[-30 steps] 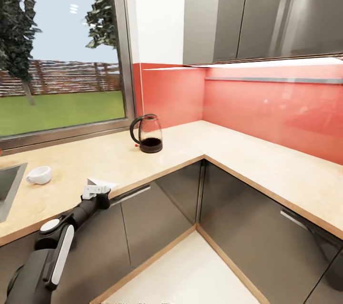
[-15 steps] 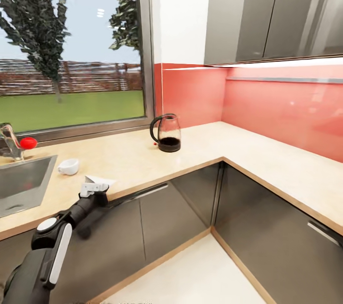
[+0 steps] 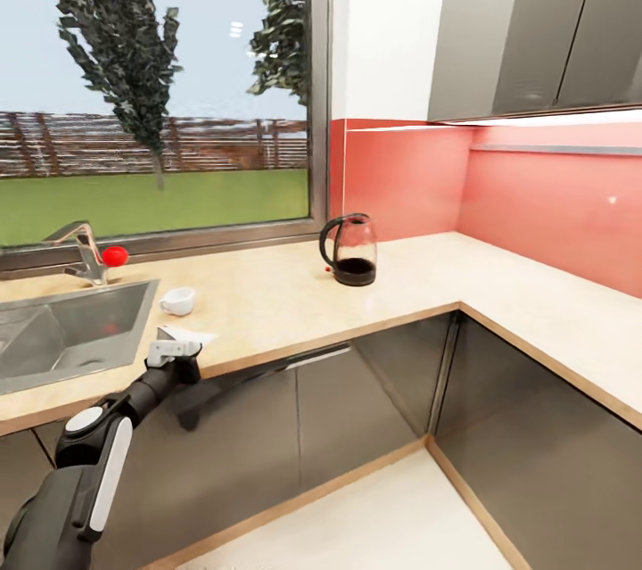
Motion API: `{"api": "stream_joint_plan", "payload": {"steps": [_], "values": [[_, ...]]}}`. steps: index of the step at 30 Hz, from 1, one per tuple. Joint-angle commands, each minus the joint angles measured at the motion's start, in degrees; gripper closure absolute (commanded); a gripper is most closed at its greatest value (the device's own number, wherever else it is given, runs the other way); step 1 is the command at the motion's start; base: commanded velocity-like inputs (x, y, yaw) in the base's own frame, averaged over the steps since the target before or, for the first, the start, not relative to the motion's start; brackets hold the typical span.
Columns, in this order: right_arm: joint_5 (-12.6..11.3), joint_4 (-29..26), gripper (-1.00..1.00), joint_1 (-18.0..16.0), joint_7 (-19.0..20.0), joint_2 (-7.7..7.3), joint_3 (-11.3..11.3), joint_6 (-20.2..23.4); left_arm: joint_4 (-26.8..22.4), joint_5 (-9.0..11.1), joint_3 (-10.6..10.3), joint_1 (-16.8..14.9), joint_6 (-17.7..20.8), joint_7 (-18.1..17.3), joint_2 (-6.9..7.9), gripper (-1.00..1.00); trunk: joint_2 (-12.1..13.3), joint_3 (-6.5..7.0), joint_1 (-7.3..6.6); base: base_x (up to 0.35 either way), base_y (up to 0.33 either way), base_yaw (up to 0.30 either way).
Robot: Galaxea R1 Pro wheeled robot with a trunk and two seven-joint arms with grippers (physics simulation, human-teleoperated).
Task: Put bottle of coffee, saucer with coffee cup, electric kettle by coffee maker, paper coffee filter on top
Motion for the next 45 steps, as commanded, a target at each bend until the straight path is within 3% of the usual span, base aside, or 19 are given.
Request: {"api": "stream_joint_plan", "payload": {"steps": [1, 45], "values": [[0.55, 0.01, -1.00, -0.03, -0.15, -0.03, 0.13, -0.25, -0.05, -0.03, 0.11, -0.05, 0.37, -0.37, -0.02, 1.00, -0.03, -0.06, 0.00, 0.000, 0.000, 0.272], [0.55, 0.01, -1.00, -0.03, -0.17, -0.03, 0.13, -0.26, -0.09, -0.02, 0.16, -0.05, 0.37, -0.42, -0.02, 1.00, -0.03, -0.06, 0.00, 0.000, 0.000, 0.272]]}}
